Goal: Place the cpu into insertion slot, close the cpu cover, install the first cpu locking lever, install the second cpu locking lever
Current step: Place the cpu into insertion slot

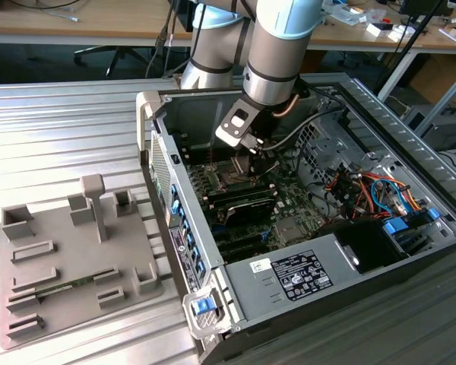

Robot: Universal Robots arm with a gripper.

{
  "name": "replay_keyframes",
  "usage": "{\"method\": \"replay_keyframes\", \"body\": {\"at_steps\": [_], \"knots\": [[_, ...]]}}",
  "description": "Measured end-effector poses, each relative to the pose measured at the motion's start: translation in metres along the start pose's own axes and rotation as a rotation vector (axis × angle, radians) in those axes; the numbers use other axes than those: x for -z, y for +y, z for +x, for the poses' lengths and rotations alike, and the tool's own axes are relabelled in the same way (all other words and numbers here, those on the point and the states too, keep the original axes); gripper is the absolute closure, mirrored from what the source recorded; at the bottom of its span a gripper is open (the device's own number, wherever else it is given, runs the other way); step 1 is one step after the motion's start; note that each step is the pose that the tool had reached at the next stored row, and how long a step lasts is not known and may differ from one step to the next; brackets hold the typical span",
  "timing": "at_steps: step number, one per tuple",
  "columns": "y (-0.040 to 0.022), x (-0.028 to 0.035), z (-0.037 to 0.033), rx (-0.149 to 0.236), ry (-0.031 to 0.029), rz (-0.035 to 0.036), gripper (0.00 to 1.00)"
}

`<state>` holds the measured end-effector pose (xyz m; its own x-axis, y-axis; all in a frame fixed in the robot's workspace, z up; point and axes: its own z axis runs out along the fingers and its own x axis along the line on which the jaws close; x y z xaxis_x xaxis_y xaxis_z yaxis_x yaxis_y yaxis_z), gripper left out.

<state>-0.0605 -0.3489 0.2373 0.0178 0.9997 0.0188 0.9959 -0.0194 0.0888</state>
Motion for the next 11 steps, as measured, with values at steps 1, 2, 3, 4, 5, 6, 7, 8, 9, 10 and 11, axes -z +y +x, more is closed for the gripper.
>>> {"method": "replay_keyframes", "body": {"at_steps": [1,2,3,4,5,6,7,8,9,10,11], "knots": [[-0.0001,-0.0002,0.0024,0.003,0.0,0.0,0.45],[-0.0002,-0.0003,0.0039,0.007,-0.0006,0.0002,0.45],[-0.0002,-0.0004,0.0053,0.016,-0.0007,0.0003,0.45],[-0.0002,-0.0007,0.0073,0.031,-0.0008,0.0005,0.45],[-0.0003,-0.0012,0.0098,0.051,-0.001,0.0008,0.45],[-0.0004,-0.0013,0.0106,0.056,-0.001,0.0009,0.45],[-0.0004,-0.0015,0.011,0.058,-0.0006,0.0009,0.45],[-0.0005,-0.0018,0.011,0.058,-0.0007,0.0009,0.45],[-0.0006,-0.002,0.011,0.058,-0.0008,0.001,0.45],[-0.0007,-0.0026,0.011,0.058,-0.0008,0.001,0.45],[-0.0008,-0.003,0.011,0.058,-0.0008,0.001,0.45]]}}
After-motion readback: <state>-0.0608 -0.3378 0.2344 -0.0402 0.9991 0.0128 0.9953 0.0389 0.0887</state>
